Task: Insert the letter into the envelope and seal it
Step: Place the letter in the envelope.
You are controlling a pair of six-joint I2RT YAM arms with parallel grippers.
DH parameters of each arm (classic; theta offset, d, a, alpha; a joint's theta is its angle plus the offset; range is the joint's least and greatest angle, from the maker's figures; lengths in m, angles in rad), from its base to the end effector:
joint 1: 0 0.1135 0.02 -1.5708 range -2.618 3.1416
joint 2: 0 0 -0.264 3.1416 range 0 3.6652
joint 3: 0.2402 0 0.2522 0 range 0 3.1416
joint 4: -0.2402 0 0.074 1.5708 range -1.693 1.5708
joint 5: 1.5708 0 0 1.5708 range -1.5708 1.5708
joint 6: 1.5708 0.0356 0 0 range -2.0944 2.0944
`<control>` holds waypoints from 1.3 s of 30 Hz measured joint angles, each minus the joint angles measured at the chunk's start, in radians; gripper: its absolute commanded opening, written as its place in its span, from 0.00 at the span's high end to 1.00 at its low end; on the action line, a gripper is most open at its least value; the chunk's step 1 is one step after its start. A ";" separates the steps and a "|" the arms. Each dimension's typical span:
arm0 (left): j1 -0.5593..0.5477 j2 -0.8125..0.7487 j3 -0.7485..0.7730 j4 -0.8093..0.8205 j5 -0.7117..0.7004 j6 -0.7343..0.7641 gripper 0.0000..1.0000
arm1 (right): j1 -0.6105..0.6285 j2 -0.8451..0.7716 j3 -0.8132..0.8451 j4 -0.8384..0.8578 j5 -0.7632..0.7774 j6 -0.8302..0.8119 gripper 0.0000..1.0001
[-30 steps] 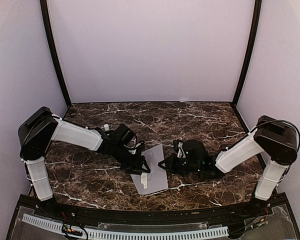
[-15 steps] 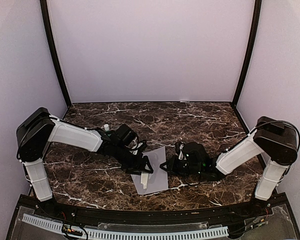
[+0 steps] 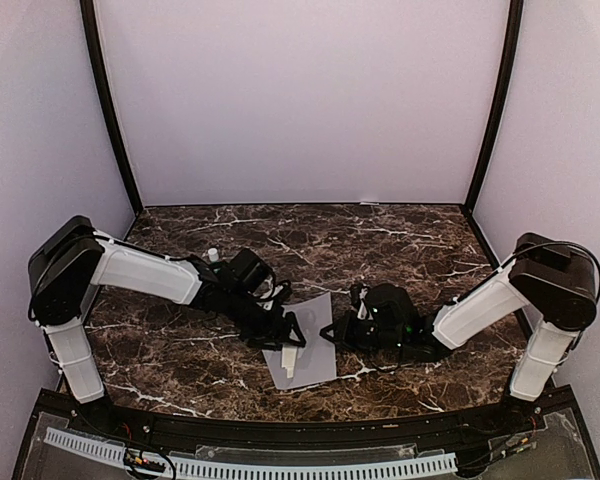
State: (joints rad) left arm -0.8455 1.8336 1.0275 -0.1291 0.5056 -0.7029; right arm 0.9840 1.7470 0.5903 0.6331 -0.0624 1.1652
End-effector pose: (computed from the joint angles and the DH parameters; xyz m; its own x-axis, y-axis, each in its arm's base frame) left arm 0.2285 -0.2837 0.1486 -0.9538 0.2234 -0.2010 0.3000 0.6679 -0.6811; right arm 0.1724 0.2632 0.1185 -0.9004 0.3022 -0.3131 -0.0853 0.5829 0.8081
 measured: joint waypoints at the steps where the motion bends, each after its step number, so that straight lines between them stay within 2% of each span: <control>1: 0.000 -0.005 -0.005 -0.003 -0.005 0.000 0.27 | 0.000 -0.001 0.000 -0.001 0.000 0.000 1.00; 28: -0.028 0.010 -0.022 0.084 0.037 -0.125 0.26 | 0.000 -0.001 0.000 -0.017 0.002 0.004 1.00; 29: -0.028 0.012 -0.019 0.082 0.037 -0.124 0.26 | 0.000 -0.001 0.000 -0.021 0.004 0.005 0.97; 32: -0.029 0.013 -0.013 0.074 0.030 -0.117 0.24 | 0.000 -0.007 -0.006 -0.030 0.012 0.012 0.78; 35: -0.032 0.010 -0.005 0.058 0.001 -0.094 0.23 | 0.001 -0.026 -0.013 -0.062 0.029 0.014 0.65; 39: -0.031 -0.040 -0.004 -0.005 -0.074 -0.058 0.19 | 0.003 -0.078 -0.017 -0.132 0.069 -0.001 0.53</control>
State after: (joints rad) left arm -0.8768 1.7931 1.0233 -0.1345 0.4316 -0.7609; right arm 0.9867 1.6691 0.5732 0.5007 0.0063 1.1641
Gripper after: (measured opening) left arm 0.787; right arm 0.396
